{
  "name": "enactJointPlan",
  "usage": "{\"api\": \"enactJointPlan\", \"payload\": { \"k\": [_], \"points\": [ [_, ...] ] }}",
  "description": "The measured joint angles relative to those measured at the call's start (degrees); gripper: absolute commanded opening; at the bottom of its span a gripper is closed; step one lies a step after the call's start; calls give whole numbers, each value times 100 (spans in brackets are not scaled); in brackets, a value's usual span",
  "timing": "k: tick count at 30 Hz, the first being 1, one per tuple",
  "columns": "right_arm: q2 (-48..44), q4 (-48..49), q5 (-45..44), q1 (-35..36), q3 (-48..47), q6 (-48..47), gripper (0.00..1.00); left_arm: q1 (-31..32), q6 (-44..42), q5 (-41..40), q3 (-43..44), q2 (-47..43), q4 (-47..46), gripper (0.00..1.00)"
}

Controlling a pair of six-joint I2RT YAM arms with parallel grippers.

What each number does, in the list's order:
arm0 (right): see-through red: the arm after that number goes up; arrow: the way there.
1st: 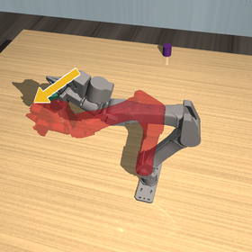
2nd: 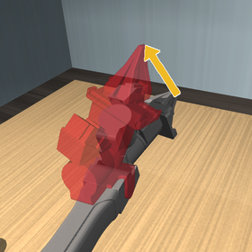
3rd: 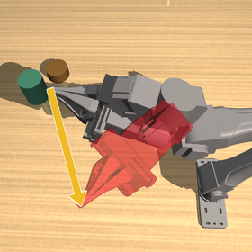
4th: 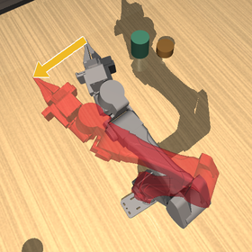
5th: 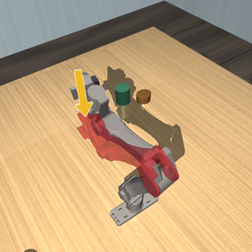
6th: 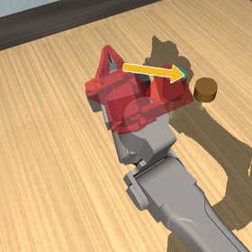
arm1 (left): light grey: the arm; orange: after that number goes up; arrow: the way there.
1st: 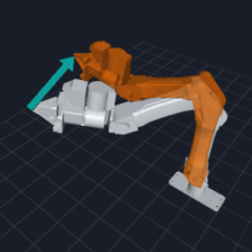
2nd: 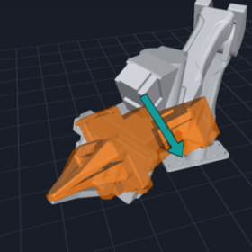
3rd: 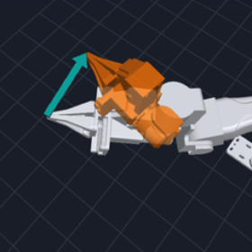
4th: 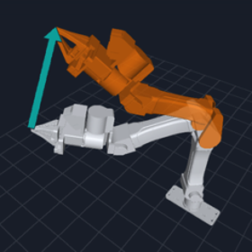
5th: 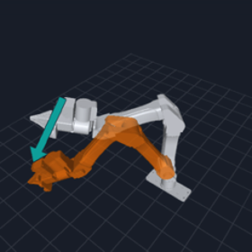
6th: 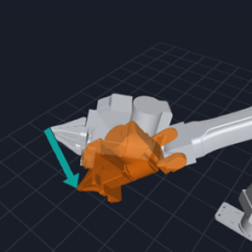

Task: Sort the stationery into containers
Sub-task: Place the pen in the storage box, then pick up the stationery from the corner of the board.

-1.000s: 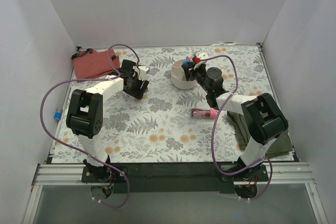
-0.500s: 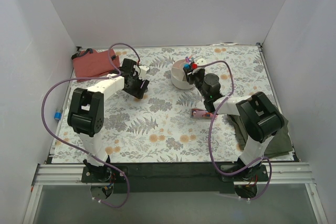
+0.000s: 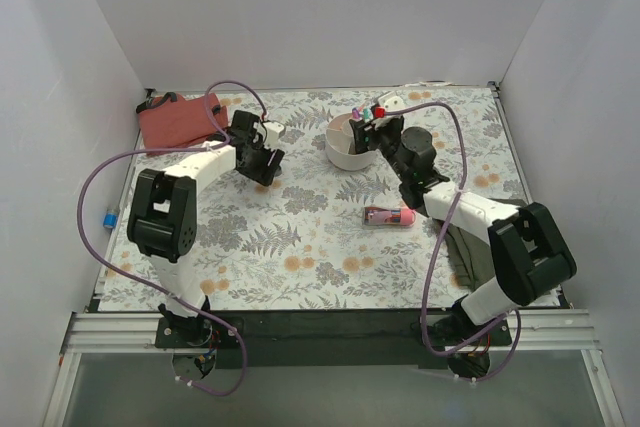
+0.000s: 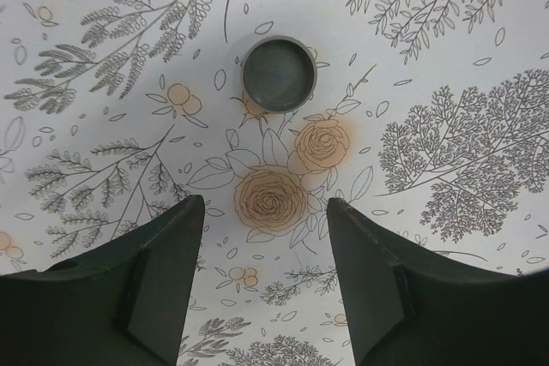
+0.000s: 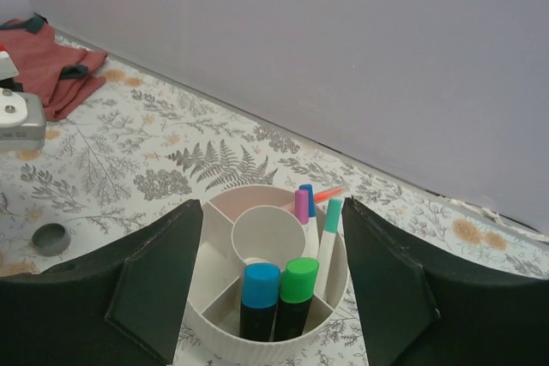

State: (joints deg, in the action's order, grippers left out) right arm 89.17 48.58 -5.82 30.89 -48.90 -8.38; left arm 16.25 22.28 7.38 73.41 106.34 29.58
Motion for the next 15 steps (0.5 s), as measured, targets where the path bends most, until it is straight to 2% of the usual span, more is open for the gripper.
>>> {"api": "enactJointPlan", "payload": {
  "k": [4, 7, 9, 15],
  "points": [
    [-439, -546, 92, 0, -173, -9, 82, -31, -72, -15, -122, -337, -140, 60],
    [-544, -940, 236, 0, -280, -66, 92, -39, -170, -72, -186, -570, -223, 61],
    [-544, -1259, 315, 0, -348, -103, 93, -42, -219, -208, -205, -660, -306, 63],
    [-542, -2046, 472, 0, -540, -234, 98, -81, -741, -791, -479, -973, -442, 78]
  ]
}}
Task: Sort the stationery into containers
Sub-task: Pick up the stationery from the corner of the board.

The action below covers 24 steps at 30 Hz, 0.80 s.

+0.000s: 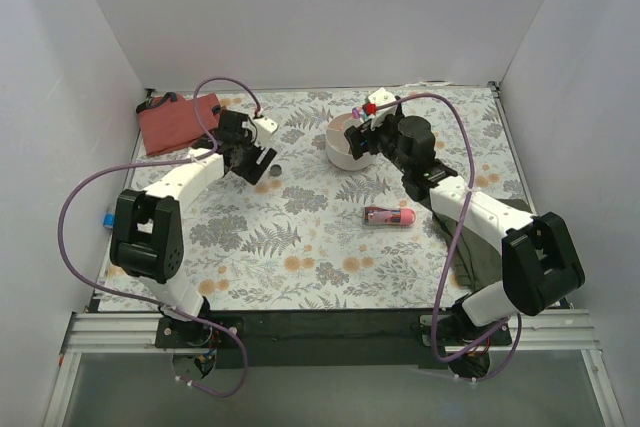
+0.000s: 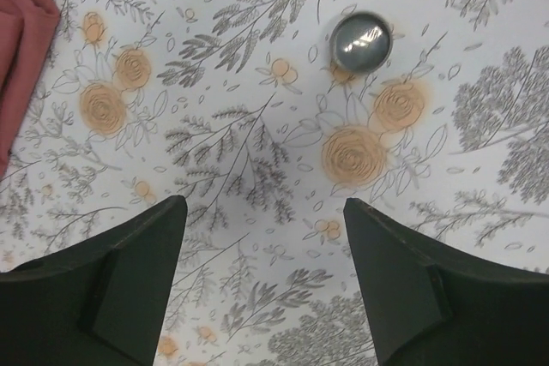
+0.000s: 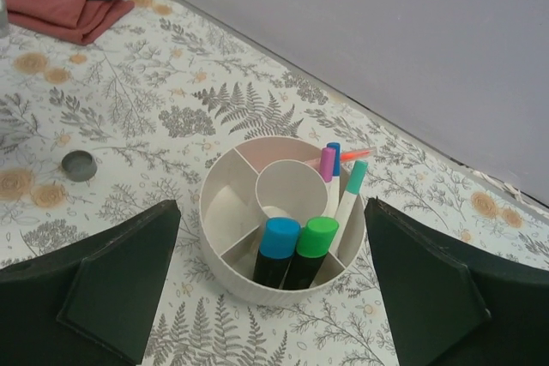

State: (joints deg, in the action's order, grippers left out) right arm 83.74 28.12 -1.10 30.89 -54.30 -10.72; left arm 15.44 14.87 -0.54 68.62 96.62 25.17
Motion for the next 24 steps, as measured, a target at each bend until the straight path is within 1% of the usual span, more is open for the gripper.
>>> {"api": "enactJointPlan", "payload": {
  "k": [1, 3, 5, 7, 10, 15, 18, 20, 24],
  "points": [
    [0, -114, 39, 0, -42, -17, 98, -50, -184, -2, -39, -81, 70, 79],
    [0, -271, 122, 0, -116, -50, 98, -245, -619, 286, -44, -219, 304, 79],
    [0, -435, 219, 0, -177, -105, 98, -632, -1248, 684, 37, -361, 743, 79],
    [0, -549, 332, 0, -197, -153, 98, -1069, -1996, 894, 299, -385, 1375, 79],
    [0, -704, 474, 0, -197, -181, 98, -1484, -2981, 962, 612, -380, 2140, 79],
    [0, -905, 643, 0, -197, -243, 98, -1921, -4833, 973, 979, -345, 3456, 78],
    [0, -1027, 730, 0, -199, -280, 98, -2308, -5949, 601, 1453, -87, 4308, 79],
    [0, -1147, 800, 0, -199, -302, 98, -2562, -6575, -42, 1714, 133, 4533, 79],
    [-2, -1281, 968, -2, -199, -332, 98, -2946, -7788, -1279, 1773, 398, 4804, 79]
  ]
}}
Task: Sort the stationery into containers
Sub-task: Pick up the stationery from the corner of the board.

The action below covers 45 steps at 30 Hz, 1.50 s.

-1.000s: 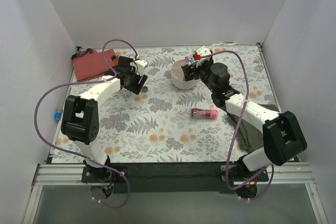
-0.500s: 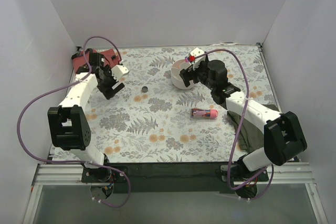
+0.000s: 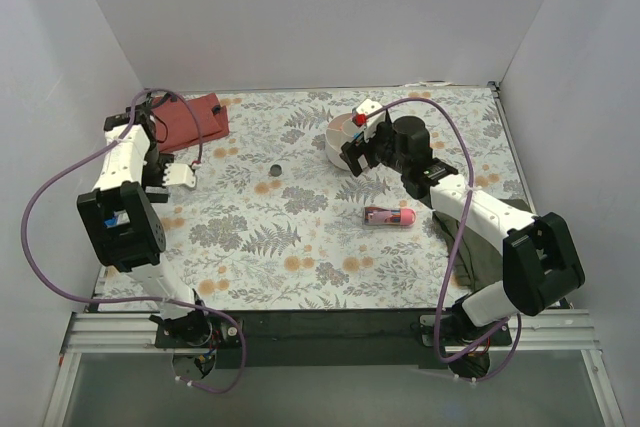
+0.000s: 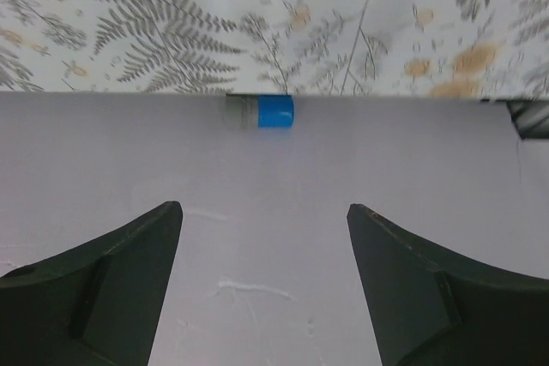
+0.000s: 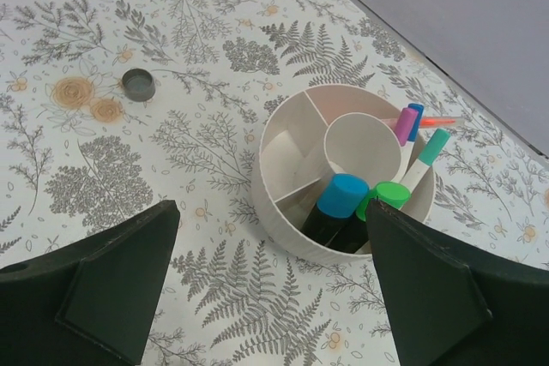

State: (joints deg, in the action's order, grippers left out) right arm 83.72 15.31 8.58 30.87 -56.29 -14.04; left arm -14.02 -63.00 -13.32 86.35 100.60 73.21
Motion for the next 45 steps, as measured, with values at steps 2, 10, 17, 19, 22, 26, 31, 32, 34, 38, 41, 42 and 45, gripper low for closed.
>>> {"api": "enactJointPlan", "payload": {
  "k": [2, 10, 17, 19, 22, 26, 31, 32, 34, 38, 41, 42, 45],
  "points": [
    [0, -72, 72, 2, 0, -20, 98, -90, -420, -437, 11, 48, 85, 79],
    [0, -525, 262, 2, -166, -107, 98, -181, -1379, -1137, 76, 240, 203, 79],
    [74, -990, 385, 7, -595, -120, 98, -562, -1611, -470, 72, 367, 245, 80],
    [186, -1132, 382, 37, -822, -118, 98, -686, -1620, -269, 31, 398, 247, 79],
    [393, -1290, 345, 87, -1161, -120, 98, -872, -1692, -50, -260, 387, 127, 78],
    [671, -1587, 236, 236, -1572, -136, 98, -1141, -1853, -31, -905, 402, -177, 78],
    [938, -1976, 157, 433, -2020, -205, 98, -1427, -2055, -170, -1314, 420, -726, 78],
    [973, -2026, 142, 459, -2076, -227, 98, -1462, -2055, -181, -1362, 420, -894, 78],
    [1058, -2197, 120, 538, -2234, -271, 98, -1508, -2057, -186, -1436, 422, -1178, 79],
    [1241, -2430, 96, 658, -2544, -293, 98, -1587, -2059, -168, -1510, 520, -1810, 79],
    [1392, -2568, 79, 723, -2754, -328, 98, -1657, -2059, -151, -1523, 715, -2249, 80],
    [1445, -2610, 74, 748, -2828, -348, 98, -1679, -2059, -138, -1523, 789, -2356, 79],
    [1646, -2754, 76, 798, -3082, -415, 98, -1733, -2059, -120, -1523, 975, -2603, 80]
  ]
}}
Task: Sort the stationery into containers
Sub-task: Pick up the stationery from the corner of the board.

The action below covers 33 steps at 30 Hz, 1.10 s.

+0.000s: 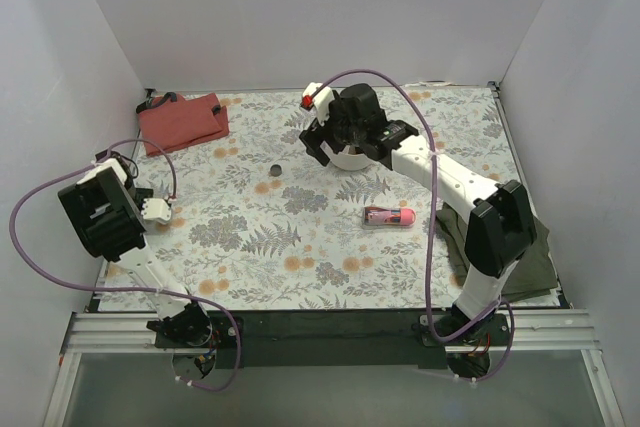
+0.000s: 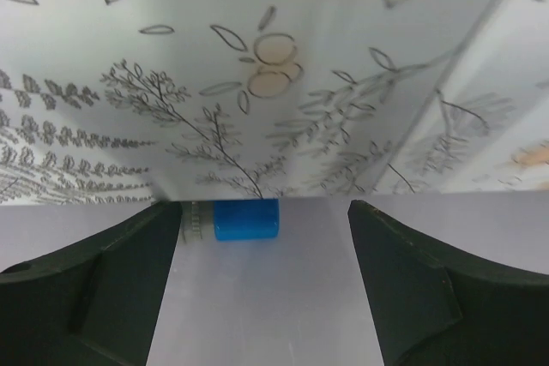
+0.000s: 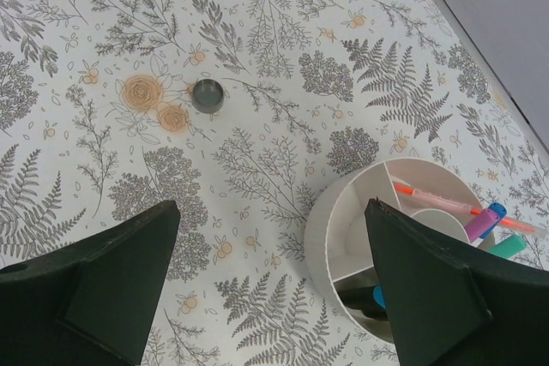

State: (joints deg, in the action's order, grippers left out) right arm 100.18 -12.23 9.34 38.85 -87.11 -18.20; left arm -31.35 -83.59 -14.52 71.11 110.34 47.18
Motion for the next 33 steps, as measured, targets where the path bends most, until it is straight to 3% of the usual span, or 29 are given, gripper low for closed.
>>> {"api": "enactJointPlan", "payload": {
  "k": [14, 23, 33],
  "points": [
    [433, -297, 2, 98, -505, -120, 98, -48, -4, 59, -15, 179, -479, 80],
    [509, -323, 20, 98, -540, -127, 98, -42, -9, 28, -940, -240, -2304, 82],
    [533, -358, 55, 98, -546, -131, 98, -125, -9, -4, -994, -190, -2813, 80]
  ]
}}
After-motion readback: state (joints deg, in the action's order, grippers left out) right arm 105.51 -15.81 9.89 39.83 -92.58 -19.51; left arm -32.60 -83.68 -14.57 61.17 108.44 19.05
